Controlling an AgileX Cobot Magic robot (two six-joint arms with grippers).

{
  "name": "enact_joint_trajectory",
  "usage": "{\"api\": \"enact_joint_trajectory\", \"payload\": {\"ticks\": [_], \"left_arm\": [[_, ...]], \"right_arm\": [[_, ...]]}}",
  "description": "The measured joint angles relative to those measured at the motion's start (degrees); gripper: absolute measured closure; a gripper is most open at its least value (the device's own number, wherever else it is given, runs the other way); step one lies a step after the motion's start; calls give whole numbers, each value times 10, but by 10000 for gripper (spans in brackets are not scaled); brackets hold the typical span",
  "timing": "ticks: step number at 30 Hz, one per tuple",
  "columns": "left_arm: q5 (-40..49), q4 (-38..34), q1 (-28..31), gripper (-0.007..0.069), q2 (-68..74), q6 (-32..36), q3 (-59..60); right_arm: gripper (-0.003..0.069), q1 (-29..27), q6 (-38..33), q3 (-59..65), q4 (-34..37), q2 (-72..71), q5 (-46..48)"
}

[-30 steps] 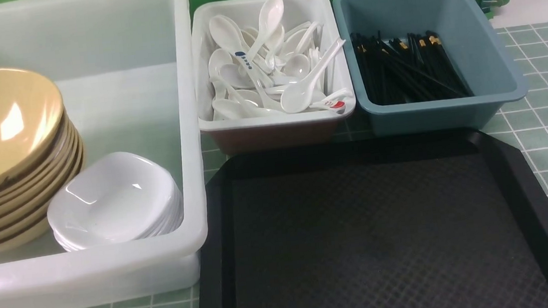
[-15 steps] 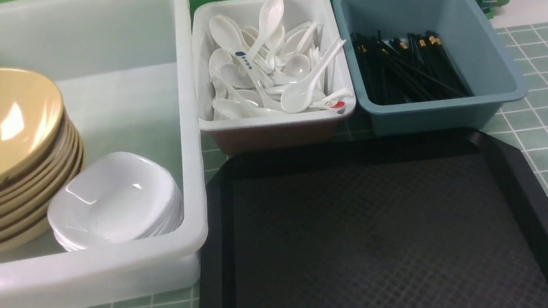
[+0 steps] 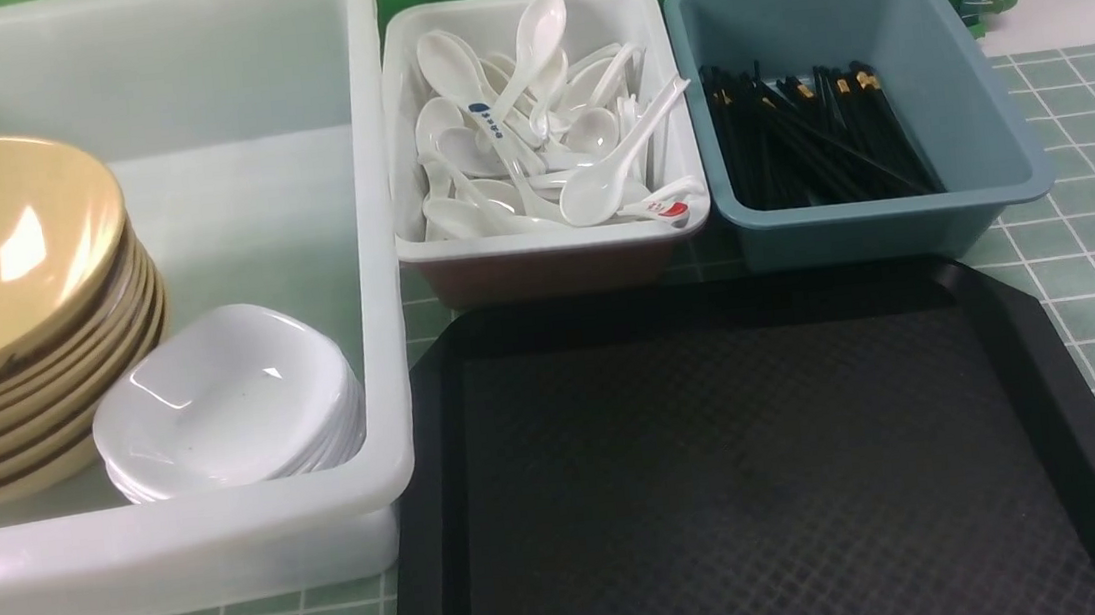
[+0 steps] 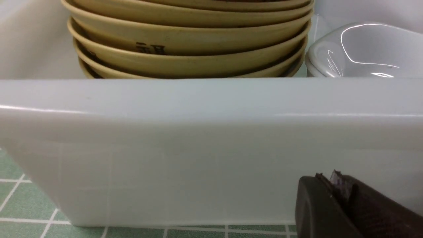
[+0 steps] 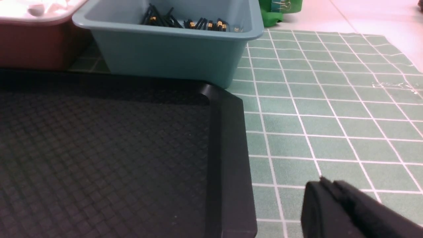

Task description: On blue table put chopsticks spoon bowls plates into blue grey white boxes.

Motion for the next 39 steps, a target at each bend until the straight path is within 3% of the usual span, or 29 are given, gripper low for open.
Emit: {"api": "enact_joint_trajectory", "payload": {"ticks": [11, 39], "left_arm": [[-3, 0, -41, 620, 0, 19, 0], [-5, 0, -42, 620, 0, 19, 1]], "right_arm": [[577, 0, 0, 0, 0, 0, 0], [559, 0, 2, 0, 0, 0, 0]]}}
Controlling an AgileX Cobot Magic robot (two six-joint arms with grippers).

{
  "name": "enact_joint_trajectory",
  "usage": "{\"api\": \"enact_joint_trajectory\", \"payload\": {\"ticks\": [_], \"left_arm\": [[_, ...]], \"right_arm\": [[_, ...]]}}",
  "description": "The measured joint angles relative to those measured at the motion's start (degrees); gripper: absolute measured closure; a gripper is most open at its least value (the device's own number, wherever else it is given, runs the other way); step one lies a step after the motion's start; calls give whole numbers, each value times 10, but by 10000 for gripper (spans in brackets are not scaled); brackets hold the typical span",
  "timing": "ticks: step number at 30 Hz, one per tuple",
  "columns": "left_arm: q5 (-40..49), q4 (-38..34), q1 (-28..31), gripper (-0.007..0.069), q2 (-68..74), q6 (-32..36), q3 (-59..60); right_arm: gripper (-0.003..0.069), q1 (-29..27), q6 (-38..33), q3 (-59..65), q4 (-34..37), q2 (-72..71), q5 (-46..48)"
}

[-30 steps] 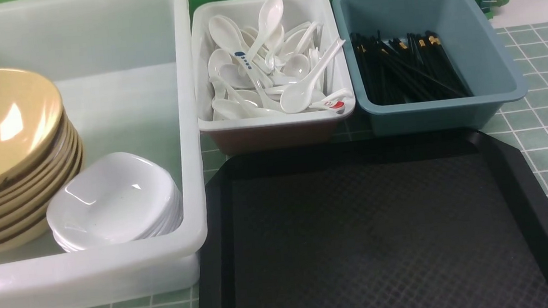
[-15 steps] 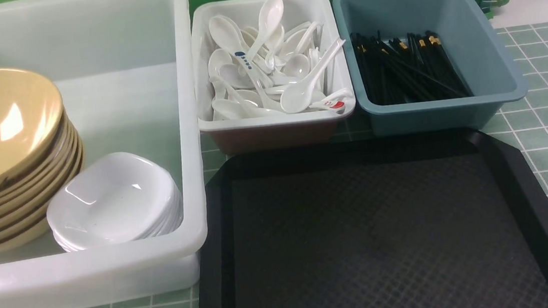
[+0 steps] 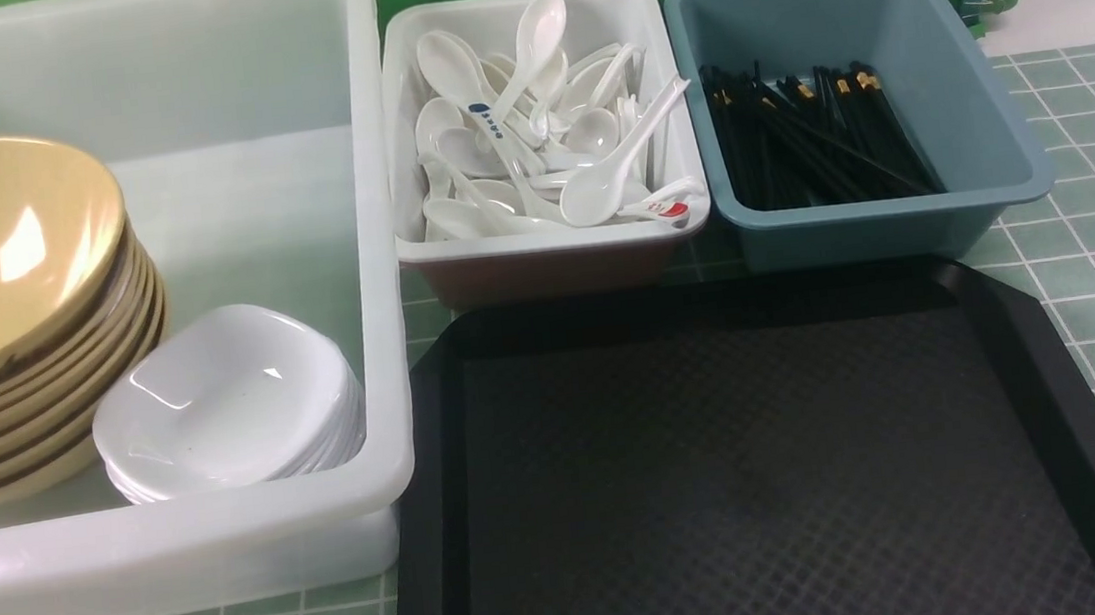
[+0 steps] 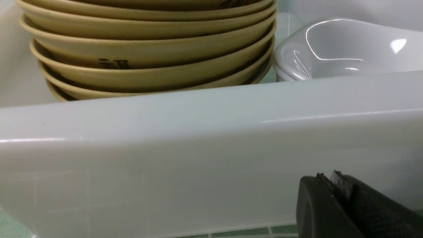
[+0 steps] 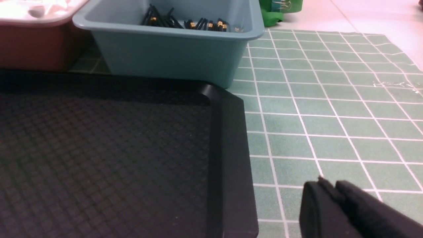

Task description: On blue table put chopsticks spoon bowls plates into blue grey white boxes.

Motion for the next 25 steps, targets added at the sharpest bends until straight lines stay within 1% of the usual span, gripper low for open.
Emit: {"api": "enact_joint_trajectory", "payload": {"ticks": [25], "left_arm": [[-1, 0, 0, 620, 0, 0, 0]], "right_arm": [[533, 0, 0, 0, 0, 0, 0]]}}
